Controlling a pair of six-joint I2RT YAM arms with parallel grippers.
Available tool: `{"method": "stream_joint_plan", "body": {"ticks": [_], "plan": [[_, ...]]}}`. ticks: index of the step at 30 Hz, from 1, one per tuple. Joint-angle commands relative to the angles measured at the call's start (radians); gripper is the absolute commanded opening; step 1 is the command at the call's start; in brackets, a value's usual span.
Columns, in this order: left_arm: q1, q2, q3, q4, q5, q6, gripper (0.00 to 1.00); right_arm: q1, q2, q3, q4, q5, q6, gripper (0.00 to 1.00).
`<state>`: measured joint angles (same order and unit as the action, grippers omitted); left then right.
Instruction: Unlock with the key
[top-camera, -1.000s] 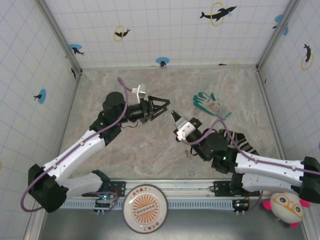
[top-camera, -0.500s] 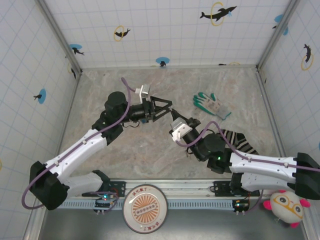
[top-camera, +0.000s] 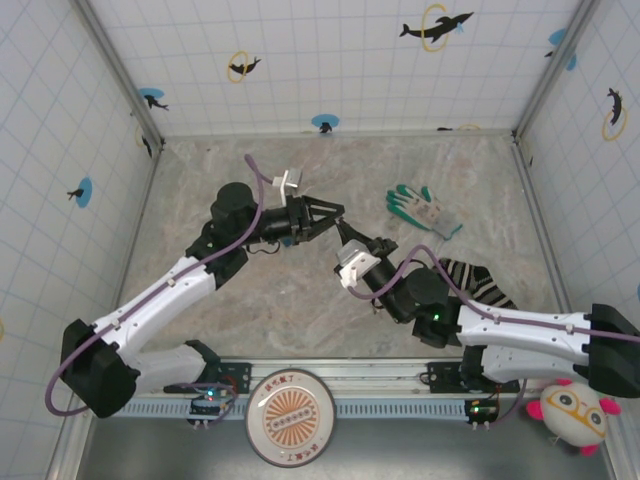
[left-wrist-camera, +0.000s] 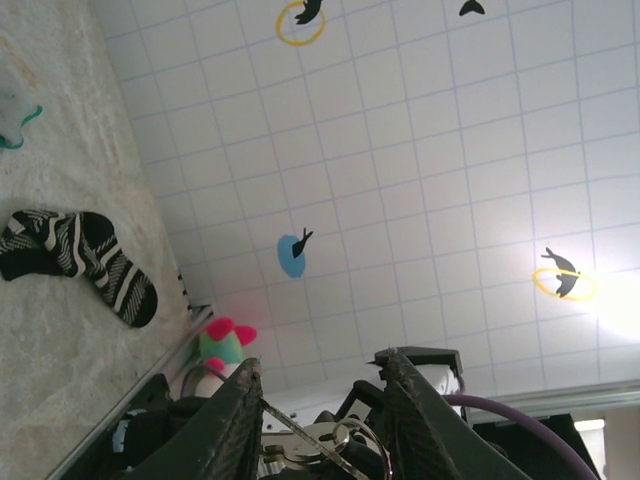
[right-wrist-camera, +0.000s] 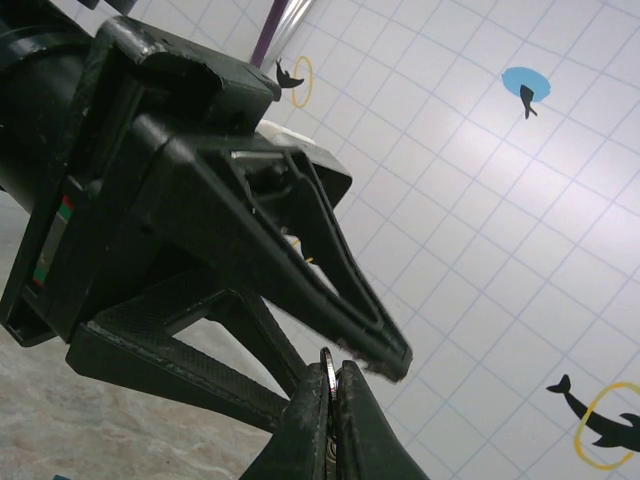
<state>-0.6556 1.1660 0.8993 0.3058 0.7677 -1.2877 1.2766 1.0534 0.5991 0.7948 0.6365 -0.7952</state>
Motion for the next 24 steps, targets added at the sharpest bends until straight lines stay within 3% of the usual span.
{"method": "stream_joint_plan", "body": {"ticks": [1,11,16,21,24], "plan": [[-0.004,0.003,0.016,0.055,0.030,-0.004,0.28,0.015,0.016,0.017,0.038,0.012,-0.040,0.00],[0.005,0.014,0.030,0.025,0.035,0.024,0.02,0.029,0.009,-0.005,-0.002,0.057,-0.080,0.06],[0.035,-0.001,0.045,-0.054,0.000,0.076,0.00,0.028,-0.002,0.001,-0.044,0.112,-0.038,0.23],[0.079,-0.051,0.128,-0.313,-0.196,0.264,0.00,-0.005,-0.039,0.012,-0.163,0.153,0.123,0.33],[0.080,-0.064,0.176,-0.413,-0.321,0.370,0.00,-0.051,-0.068,0.052,-0.322,0.148,0.368,0.38]]}}
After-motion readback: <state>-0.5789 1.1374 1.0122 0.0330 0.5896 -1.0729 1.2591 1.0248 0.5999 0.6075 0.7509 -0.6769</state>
